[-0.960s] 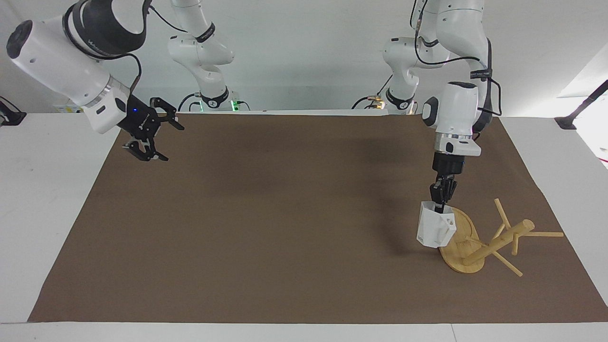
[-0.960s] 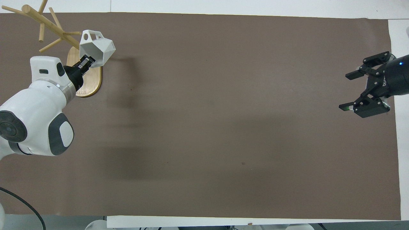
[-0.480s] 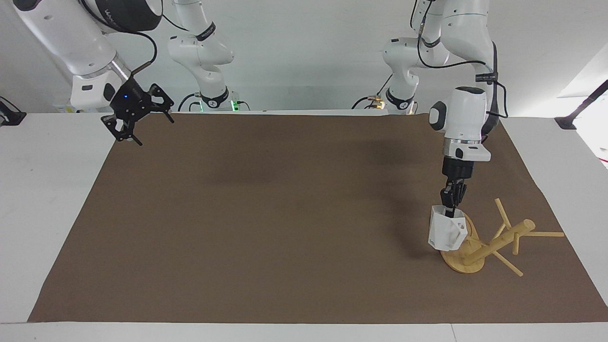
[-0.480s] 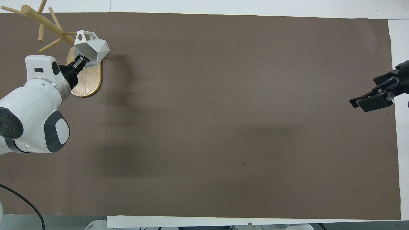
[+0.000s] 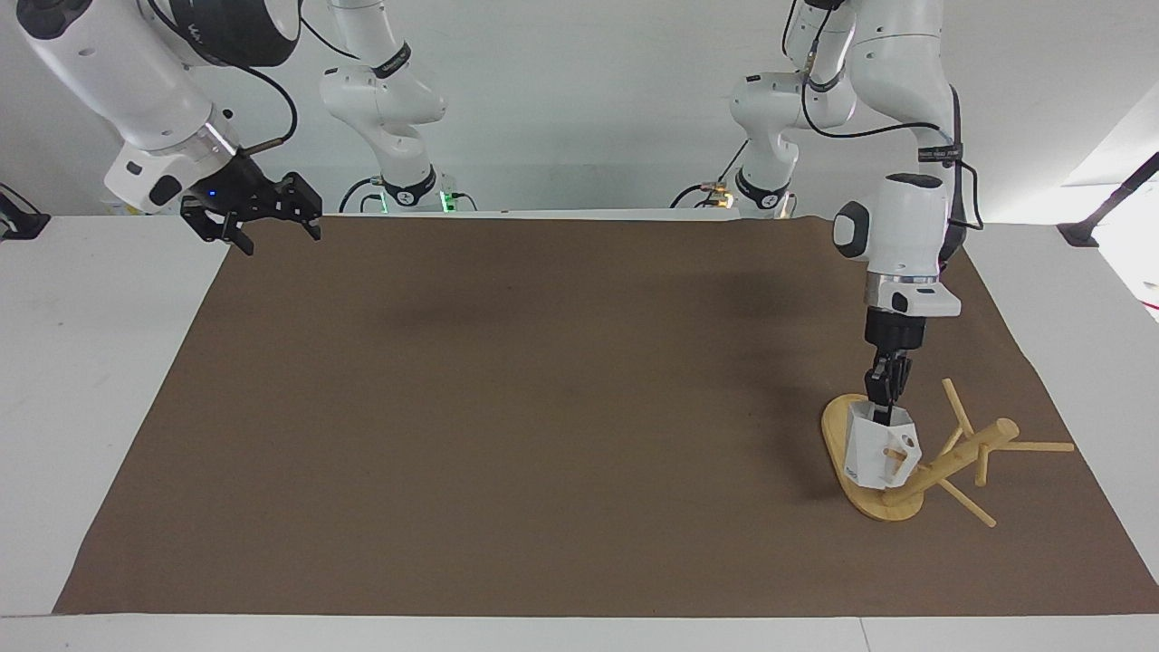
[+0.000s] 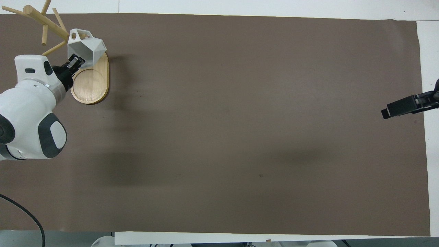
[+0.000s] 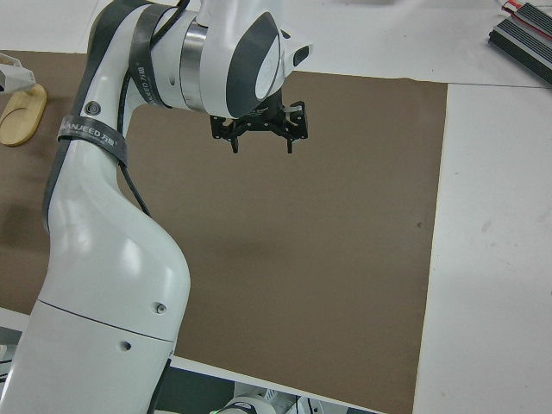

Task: Hang cup on rack

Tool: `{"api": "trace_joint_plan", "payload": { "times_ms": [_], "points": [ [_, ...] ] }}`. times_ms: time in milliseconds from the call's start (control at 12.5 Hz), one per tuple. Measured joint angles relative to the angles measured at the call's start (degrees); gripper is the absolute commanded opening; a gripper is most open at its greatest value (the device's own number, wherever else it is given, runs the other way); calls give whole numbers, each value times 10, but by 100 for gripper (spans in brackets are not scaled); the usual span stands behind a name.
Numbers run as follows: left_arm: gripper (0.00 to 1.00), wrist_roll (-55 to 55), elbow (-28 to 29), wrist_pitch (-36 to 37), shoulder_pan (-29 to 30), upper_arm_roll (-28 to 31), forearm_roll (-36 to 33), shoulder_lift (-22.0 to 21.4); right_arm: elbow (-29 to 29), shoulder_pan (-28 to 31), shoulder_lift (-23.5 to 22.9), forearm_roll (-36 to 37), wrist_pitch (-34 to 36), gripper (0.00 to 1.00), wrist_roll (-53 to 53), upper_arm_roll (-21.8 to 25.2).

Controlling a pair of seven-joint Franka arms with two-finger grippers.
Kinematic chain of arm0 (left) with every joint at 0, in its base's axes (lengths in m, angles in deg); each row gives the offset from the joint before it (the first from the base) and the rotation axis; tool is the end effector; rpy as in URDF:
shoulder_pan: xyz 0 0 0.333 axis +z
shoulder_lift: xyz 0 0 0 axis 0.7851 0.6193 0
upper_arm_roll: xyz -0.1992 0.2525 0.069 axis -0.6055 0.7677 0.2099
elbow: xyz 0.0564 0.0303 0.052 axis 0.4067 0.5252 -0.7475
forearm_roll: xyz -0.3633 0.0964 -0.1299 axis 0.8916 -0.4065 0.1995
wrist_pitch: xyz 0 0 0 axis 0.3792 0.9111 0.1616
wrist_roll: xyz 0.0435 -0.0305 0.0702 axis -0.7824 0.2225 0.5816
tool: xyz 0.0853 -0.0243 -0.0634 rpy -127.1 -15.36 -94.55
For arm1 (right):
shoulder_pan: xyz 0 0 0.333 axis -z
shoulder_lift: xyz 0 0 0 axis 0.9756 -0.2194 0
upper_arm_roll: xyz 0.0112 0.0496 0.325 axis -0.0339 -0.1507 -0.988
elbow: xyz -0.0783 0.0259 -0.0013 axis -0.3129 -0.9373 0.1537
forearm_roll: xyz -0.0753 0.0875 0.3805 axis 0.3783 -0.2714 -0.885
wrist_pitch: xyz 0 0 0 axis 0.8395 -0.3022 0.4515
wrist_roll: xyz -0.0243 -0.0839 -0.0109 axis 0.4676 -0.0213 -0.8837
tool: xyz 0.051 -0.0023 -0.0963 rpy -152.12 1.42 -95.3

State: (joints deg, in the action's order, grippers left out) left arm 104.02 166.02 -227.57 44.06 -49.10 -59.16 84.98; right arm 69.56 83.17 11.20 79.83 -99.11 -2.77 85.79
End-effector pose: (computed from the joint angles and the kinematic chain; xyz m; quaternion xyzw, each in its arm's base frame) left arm 0.5816 -0.0705 0.3991 0.8821 0.3001 0.3274 0.1569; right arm 0.5286 -0.0580 0.6077 -0.9937 -0.0679 0.0676 0.0585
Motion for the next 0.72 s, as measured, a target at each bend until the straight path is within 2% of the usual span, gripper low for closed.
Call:
{"api": "trace_joint_plan", "payload": {
  "times_ms": [80,240,320,560,720],
  "points": [
    [5,0,-1,0,1,0,0,1,0,8,0,0,1,99,0,0],
    [82,0,-1,7,10,0,0,3,-9,8,1,9,-2,99,12,-1],
    [98,0,-3,22,14,0,0,3,-16,-1,0,26,-2,99,26,-2],
    [100,0,-30,89,15,1,0,3,-23,-44,-2,66,-2,99,67,3],
    [100,-1,-46,141,15,1,0,-4,-23,-61,-2,70,-3,99,73,23]
  ]
}}
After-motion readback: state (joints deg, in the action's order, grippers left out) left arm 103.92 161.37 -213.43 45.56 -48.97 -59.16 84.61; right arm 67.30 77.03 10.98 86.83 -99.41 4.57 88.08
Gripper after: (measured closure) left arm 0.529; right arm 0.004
